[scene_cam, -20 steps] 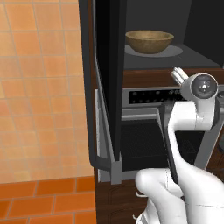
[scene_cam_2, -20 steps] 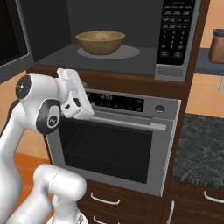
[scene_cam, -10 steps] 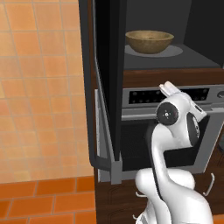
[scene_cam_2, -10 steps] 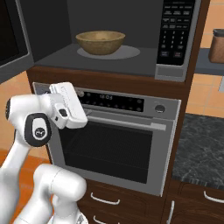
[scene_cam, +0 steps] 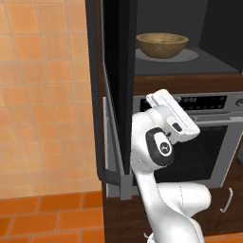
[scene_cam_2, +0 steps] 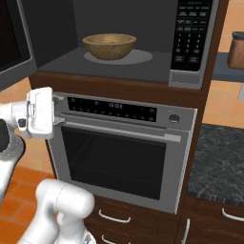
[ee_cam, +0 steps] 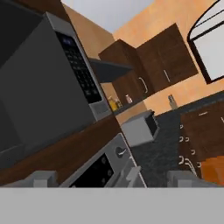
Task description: Pick the mushroom from the sink and place it in the bowl. Then pick the bowl and place it in the microwave. Then close the microwave door and press the start button.
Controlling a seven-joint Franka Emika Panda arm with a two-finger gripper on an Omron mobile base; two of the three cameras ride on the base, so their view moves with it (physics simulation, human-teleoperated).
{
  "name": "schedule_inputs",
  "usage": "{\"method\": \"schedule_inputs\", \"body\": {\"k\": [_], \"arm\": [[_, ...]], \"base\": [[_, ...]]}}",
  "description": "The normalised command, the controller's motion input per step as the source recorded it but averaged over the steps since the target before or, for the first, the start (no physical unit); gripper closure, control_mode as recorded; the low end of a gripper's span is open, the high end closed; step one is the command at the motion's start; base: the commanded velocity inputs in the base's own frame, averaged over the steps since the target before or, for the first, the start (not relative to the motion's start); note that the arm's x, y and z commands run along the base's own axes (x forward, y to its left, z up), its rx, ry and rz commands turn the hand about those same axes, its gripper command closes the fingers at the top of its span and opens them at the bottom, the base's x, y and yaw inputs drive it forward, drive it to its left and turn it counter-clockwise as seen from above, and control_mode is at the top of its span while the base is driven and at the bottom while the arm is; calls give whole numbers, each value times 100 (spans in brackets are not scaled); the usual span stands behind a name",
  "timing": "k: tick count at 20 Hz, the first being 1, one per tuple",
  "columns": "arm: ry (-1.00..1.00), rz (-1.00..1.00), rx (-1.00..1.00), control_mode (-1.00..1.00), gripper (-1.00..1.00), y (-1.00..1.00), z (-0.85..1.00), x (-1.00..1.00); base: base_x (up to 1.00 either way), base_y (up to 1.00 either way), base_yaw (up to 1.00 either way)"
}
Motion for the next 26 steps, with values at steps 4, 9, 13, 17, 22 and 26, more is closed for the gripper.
{"method": "schedule_inputs", "body": {"k": [4, 9, 13, 17, 22, 26], "arm": [[-21, -16, -31, -100, -100, 2, -89, 21], [-15, -13, -16, -100, -100, 49, -40, -55], [-4, -4, -4, -100, -100, 100, -25, -74], [-18, -3, -1, -100, -100, 100, -19, -30], [-32, -12, -8, -100, -100, 93, 41, 0], [-27, -9, -11, -100, -100, 91, 44, 0]], "base": [[0, 0, 0], [0, 0, 0], [0, 0, 0], [0, 0, 0], [0, 0, 0], [0, 0, 0]]}}
